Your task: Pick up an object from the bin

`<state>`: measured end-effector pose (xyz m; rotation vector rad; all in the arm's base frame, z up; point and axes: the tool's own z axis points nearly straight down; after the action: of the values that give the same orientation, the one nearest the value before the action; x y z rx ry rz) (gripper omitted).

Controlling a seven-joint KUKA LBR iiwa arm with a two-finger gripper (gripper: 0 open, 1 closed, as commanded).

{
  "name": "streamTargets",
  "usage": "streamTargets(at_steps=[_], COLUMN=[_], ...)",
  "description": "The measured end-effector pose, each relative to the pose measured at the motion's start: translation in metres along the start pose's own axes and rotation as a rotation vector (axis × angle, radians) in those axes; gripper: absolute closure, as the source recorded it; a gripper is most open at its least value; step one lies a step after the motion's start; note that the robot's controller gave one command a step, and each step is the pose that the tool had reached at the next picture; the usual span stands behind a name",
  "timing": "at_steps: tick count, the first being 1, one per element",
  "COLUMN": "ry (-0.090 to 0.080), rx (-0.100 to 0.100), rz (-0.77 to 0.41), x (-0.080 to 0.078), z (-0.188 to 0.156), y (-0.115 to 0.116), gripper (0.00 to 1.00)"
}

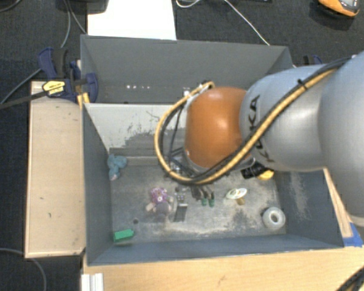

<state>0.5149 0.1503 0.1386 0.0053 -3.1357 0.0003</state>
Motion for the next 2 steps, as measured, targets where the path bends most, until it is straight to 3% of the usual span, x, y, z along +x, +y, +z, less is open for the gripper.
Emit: streamTargets(at_steps=[1, 2], ry=[-0.008, -0.001], rx=[-0.001, 0.0], rz=[0.007, -0.084], x=[-0.002, 0.0], z=[-0.004, 0.016], y=[-0.001, 0.019], gripper=[0.0, 0.0])
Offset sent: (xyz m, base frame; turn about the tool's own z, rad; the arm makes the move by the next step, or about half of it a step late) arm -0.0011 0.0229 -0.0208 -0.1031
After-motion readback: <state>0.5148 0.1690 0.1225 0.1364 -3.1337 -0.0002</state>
